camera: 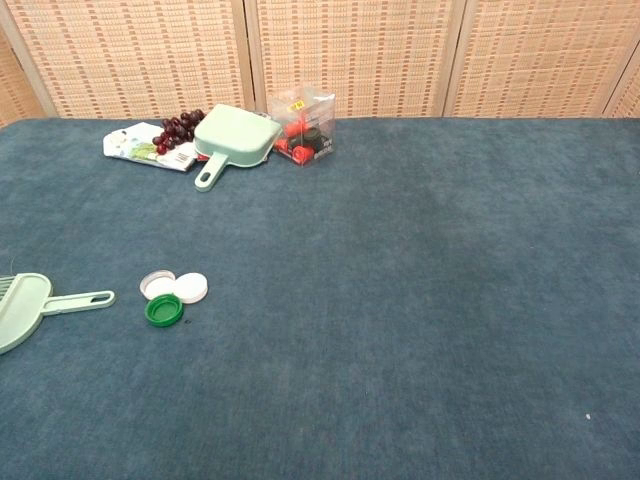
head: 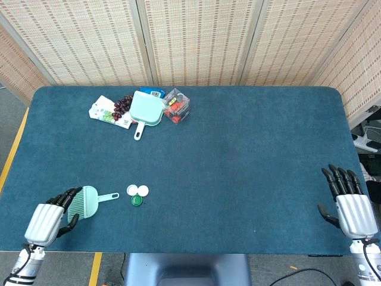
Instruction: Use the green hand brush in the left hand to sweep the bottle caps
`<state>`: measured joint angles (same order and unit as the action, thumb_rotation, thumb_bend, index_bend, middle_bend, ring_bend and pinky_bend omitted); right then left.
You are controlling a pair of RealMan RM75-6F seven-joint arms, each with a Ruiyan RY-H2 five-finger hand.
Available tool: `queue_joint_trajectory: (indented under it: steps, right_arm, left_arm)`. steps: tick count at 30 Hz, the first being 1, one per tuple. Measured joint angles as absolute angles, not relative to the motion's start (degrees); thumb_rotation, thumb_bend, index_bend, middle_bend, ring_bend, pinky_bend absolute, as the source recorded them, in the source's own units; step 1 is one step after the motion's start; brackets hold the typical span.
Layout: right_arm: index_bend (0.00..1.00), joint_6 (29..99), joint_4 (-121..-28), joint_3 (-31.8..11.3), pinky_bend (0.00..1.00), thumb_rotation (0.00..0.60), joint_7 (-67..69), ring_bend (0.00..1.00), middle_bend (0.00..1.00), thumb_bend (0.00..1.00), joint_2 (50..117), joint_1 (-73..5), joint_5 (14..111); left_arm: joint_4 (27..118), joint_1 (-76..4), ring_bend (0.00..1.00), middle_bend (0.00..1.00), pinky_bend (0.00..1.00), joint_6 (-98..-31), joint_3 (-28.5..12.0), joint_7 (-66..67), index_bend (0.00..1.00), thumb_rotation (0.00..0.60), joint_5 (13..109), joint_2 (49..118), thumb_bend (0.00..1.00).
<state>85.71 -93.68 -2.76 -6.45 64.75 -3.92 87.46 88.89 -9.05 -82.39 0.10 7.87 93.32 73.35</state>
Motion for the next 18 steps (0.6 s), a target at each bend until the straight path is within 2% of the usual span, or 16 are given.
queue_joint_trajectory:
  steps: [2,7,18]
  right_arm:
    - [0.00,85.0,-93.8,-2.7,0.00,0.600,-6.8,0.00,0.00,0.24,64.7,-4.1,87.1]
    - [0.00,83.8,-93.9,-2.7,0.00,0.600,-7.8,0.00,0.00,0.24,65.0,-4.6,86.2]
    - [0.00,83.0,-94.1,-2.7,0.00,0.600,-8.4,0.00,0.00,0.24,65.3,-4.8,85.6]
  left_arm:
    - [89.3,-10.0,0.65,0.29,0.79,-80.0,-0.3,9.3,0.21,0.600,92.1,74.2,0.38]
    - [90.1,-13.1,0.67,0.31,0.81,-73.0,-1.6,13.6,0.23,0.600,87.0,78.2,0.38]
    - [82.6,-16.1,0.68,0.32,0.81,-70.1,-2.7,22.1,0.24,0.600,83.6,86.1,0.36]
